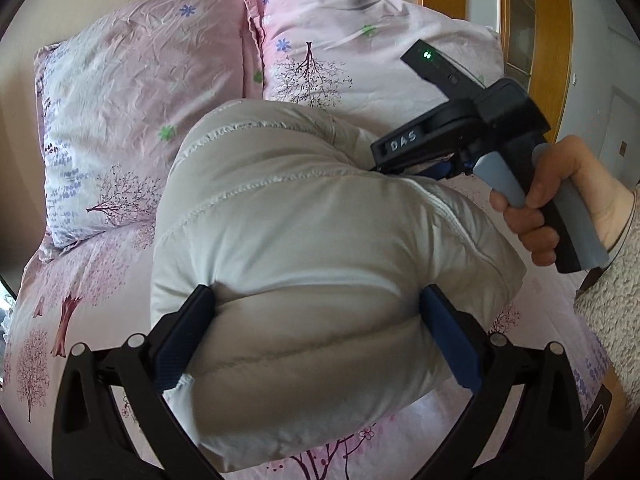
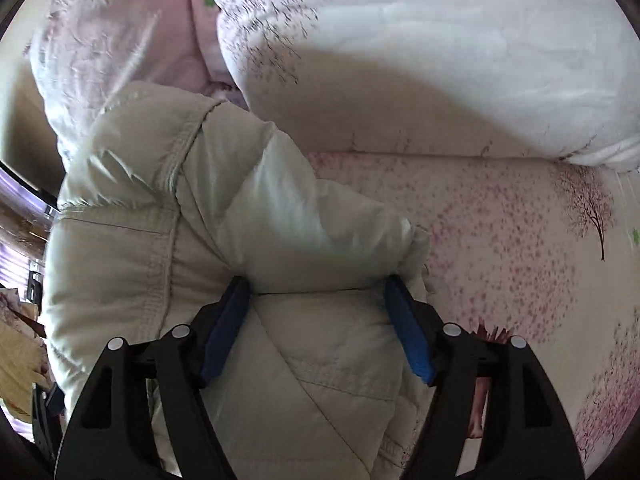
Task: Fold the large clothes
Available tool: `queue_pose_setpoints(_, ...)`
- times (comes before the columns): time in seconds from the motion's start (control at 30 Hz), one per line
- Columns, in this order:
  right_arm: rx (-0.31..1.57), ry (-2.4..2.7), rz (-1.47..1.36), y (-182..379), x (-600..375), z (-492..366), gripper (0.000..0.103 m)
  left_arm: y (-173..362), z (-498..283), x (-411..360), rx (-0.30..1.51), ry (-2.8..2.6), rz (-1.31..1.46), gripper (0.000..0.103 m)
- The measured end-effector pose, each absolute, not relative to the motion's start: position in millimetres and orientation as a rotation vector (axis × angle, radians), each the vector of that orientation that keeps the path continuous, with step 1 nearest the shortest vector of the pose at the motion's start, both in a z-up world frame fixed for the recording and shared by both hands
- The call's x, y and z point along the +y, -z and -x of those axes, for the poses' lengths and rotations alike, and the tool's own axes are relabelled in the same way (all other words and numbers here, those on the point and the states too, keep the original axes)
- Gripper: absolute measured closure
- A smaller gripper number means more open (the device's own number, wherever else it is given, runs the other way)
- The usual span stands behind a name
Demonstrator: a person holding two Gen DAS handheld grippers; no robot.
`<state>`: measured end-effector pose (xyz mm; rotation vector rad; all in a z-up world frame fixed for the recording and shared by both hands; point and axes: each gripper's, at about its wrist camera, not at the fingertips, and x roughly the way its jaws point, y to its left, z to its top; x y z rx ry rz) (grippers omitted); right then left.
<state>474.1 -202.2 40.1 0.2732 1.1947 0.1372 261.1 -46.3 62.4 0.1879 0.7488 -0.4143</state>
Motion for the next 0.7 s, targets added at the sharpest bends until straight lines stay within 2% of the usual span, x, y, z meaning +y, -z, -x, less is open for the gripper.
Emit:
queue_pose_setpoints(0.2,1.208,-0.125,-0.284,-29,-208,-477,0.023,-80,-256,-32,0.727,0.439,-0.126,0.002)
queue_pose_setpoints(0.3,1.218,-0.120,-0.313,-19,-210,-479,0.014,-102,-254,-12,0.656,0.400,-0.101,0.002)
queue_pose_setpoints(0.37,1.214,-0.137,-0.364,-13,-218,-477,0.013,-103,-265,-2,0.671,0.356,-0.106,0.002)
queue_pose_setpoints(0.47,1.146,-0.119,-0.312,-31,-221,-465,0.015,-81,-288,-3,0.791,0.367,-0.141,0.002)
queue_pose_setpoints(0.5,1.118,-0.114,-0.299,-39,-221,-458,0.020,-73,-292,-6,0.823,0.386,-0.138,0.002)
queue_pose_setpoints(0.53,1.073,-0.107,-0.287,-50,-222,-446,0.023,-68,-292,-6,0.832,0.394,-0.134,0.002)
queue_pose_setpoints(0.7,0.844,-0.158,-0.268,-90,-218,-379,0.023,-64,-292,-10,0.825,0.374,-0.151,0.002)
